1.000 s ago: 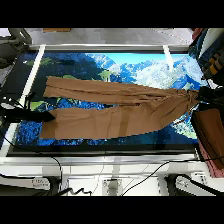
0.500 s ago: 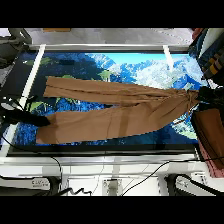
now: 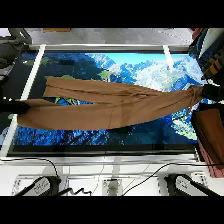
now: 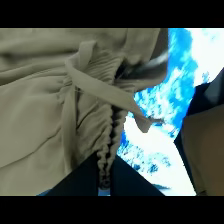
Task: Fold the clothes and pants, and hang the long-sleeved shirts on hangers.
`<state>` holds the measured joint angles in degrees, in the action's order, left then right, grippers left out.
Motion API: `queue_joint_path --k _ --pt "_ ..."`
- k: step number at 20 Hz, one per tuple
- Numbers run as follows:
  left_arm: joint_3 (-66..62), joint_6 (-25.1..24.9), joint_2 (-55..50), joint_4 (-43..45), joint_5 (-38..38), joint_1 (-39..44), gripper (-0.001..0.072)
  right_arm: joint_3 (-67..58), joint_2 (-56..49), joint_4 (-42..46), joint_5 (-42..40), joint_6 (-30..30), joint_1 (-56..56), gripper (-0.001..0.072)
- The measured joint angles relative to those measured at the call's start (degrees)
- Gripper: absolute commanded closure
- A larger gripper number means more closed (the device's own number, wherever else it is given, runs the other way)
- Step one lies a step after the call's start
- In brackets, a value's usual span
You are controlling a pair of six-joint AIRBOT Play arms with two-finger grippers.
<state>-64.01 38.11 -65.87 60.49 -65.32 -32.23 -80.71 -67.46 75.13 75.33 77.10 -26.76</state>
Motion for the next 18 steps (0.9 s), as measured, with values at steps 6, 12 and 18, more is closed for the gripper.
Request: queue_joint_path --k 6,12,18 --pt "-0.2 2.9 9.2 -5.3 5.5 -3.8 0.0694 0.0 4.6 5.0 -0.9 -0.2 0.0 0.0674" --pt "-0.2 12.9 11.5 -6.3 3.3 -6.8 0.0694 0.0 6.4 9.0 6.3 -1.1 0.0 0.0675" --pt "-0.2 15.3 10.4 -3.3 -3.9 -7.2 0.0696 0.0 7.5 9.0 10.3 -3.7 0.0 0.0675"
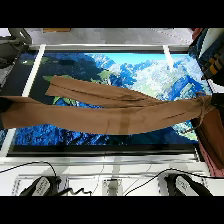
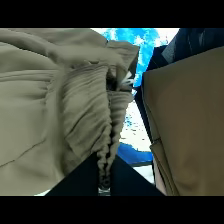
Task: Fold the clothes and pants, and hang the long-sleeved shirts on hangers.
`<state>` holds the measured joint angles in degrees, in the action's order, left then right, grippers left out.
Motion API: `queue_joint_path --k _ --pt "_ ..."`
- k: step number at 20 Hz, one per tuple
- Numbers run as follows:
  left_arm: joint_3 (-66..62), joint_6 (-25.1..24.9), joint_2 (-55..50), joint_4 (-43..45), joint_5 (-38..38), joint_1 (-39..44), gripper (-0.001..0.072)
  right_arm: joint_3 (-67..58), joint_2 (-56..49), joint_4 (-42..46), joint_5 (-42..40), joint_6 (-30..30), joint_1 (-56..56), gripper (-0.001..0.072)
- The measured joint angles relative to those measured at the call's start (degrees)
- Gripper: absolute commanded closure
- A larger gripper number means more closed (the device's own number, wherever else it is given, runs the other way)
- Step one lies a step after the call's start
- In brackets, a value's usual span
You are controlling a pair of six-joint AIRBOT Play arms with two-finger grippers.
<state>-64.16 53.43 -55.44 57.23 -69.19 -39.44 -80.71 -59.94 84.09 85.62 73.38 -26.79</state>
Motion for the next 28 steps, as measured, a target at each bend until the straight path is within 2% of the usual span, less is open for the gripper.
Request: queue_joint_path --k 4,7,8,9,10,11,15,19,27,28 --pt "1.6 0.2 -5.9 3.4 -7.8 0.1 0.0695 0.1 -0.3 -0.7 -0.2 -0.4 0.0 0.0675" --pt "4.6 0.4 -12.5 5.7 -10.0 0.1 0.0692 0.2 -1.1 -1.3 -0.2 -0.5 0.0 0.0675" --pt "5.3 0.4 -14.8 5.7 -9.9 0.1 0.0665 0.2 -1.4 -1.4 -0.2 -0.5 0.0 0.0675" --pt "5.8 0.4 -17.3 5.6 -9.4 0.1 0.0592 0.2 -1.7 -1.5 -0.2 -0.5 0.0 0.0675" --pt "6.2 0.4 -19.8 5.3 -9.0 0.1 0.0483 0.2 -2.0 -1.6 -0.2 -0.6 0.0 0.0675" --pt "6.4 0.3 -22.1 4.9 -8.5 0.1 0.0425 0.2 -2.1 -1.8 -0.2 -0.6 0.0 0.0675" --pt "7.0 -0.1 -29.7 4.4 -8.6 0.1 0.0427 0.5 -2.6 -3.2 0.2 -0.6 0.0 0.0675" --pt "7.1 -1.4 -32.5 4.3 -8.8 0.1 0.0425 0.7 -2.7 -4.0 0.5 -0.5 0.0 0.0674" --pt "7.1 -8.6 -33.4 9.5 -9.6 0.0 0.0425 0.7 -2.7 -4.4 1.3 -0.5 0.0 0.0675" --pt "7.1 -9.2 -33.3 9.7 -9.8 -0.1 0.0403 0.7 -2.7 -4.4 1.3 -0.5 0.0 0.0674"
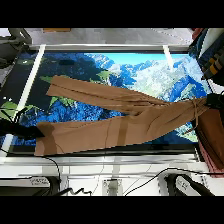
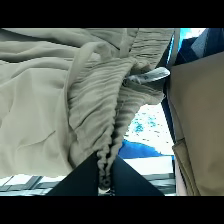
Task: Fold the clothes and pants, and hang the long-sleeved shirts on hangers.
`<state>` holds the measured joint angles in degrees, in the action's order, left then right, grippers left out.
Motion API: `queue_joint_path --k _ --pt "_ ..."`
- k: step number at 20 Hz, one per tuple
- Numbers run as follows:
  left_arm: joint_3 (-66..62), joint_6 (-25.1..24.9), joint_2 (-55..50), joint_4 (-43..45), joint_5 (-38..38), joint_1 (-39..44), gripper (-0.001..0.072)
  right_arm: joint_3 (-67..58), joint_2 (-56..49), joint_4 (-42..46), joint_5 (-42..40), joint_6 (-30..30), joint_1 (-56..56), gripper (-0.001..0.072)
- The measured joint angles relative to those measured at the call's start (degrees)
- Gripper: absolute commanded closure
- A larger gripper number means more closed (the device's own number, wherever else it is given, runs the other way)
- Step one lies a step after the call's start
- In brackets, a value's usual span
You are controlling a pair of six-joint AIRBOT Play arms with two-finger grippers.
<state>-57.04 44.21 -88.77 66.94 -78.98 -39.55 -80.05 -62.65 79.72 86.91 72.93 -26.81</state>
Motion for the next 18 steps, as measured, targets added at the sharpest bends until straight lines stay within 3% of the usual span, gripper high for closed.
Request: queue_joint_path --k 2,4,5,6,7,8,13,18 --pt "0.0 -1.3 0.0 0.1 -0.2 -0.2 0.0274 0.0 0.0 0.0 0.1 0.0 0.0 0.0675" --pt "0.0 -2.2 0.0 0.1 -0.6 -0.5 0.0272 0.0 0.0 0.0 0.2 0.0 0.0 0.0675" --pt "0.0 -2.3 0.0 0.3 -0.6 -0.6 0.0299 0.0 0.0 0.0 0.2 0.0 0.0 0.0675" --pt "0.0 -2.5 0.1 0.6 -0.6 -0.7 0.0394 0.0 0.0 0.0 0.2 0.0 0.0 0.0674" --pt "0.0 -2.7 0.0 1.1 -0.4 -0.8 0.0566 0.0 0.0 0.0 0.2 0.0 0.0 0.0674" --pt "0.0 -2.8 0.0 1.9 0.0 -0.9 0.0691 0.0 0.0 0.0 0.2 0.0 0.0 0.0675" --pt "-0.4 -3.1 0.5 2.4 -2.1 -1.0 0.0696 0.0 0.0 0.0 0.1 0.0 0.0 0.0674" --pt "-7.5 -7.0 2.1 -9.1 -11.9 -1.1 0.0696 0.0 0.0 0.0 -1.8 0.0 0.0 0.0674"
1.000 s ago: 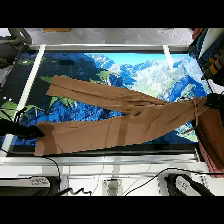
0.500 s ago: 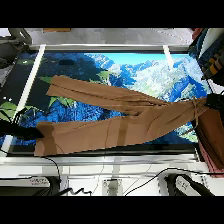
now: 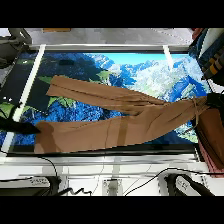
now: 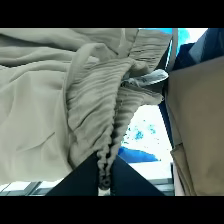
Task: Fold the clothes and pants, and hang the long-sleeved shirts on hangers.
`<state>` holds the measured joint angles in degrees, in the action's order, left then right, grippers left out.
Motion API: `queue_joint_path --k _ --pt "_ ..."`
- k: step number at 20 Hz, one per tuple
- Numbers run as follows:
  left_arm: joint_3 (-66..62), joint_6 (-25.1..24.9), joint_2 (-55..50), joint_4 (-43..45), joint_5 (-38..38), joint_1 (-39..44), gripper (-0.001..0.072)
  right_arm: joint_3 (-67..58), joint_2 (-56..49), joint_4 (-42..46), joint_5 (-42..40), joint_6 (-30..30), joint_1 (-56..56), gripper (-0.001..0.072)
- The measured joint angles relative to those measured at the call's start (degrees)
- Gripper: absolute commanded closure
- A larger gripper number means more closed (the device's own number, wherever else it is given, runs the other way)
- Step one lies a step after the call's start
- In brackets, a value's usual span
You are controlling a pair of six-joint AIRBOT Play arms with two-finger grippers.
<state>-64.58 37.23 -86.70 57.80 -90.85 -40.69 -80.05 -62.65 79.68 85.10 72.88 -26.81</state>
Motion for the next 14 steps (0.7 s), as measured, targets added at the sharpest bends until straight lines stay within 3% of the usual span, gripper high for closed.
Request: queue_joint_path --k 6,10,14 --pt "-10.3 -1.8 1.0 -17.7 -9.2 -2.8 0.0696 0.0 0.0 0.2 -4.8 -0.3 0.0 0.0675" --pt "-12.3 -2.0 1.6 -35.4 -9.9 -10.6 0.0697 0.0 0.1 0.2 -10.9 1.0 0.0 0.0675" --pt "-12.8 -1.1 2.1 -41.2 -9.0 -17.1 0.0697 0.5 0.1 0.2 -17.0 3.9 0.0 0.0675"
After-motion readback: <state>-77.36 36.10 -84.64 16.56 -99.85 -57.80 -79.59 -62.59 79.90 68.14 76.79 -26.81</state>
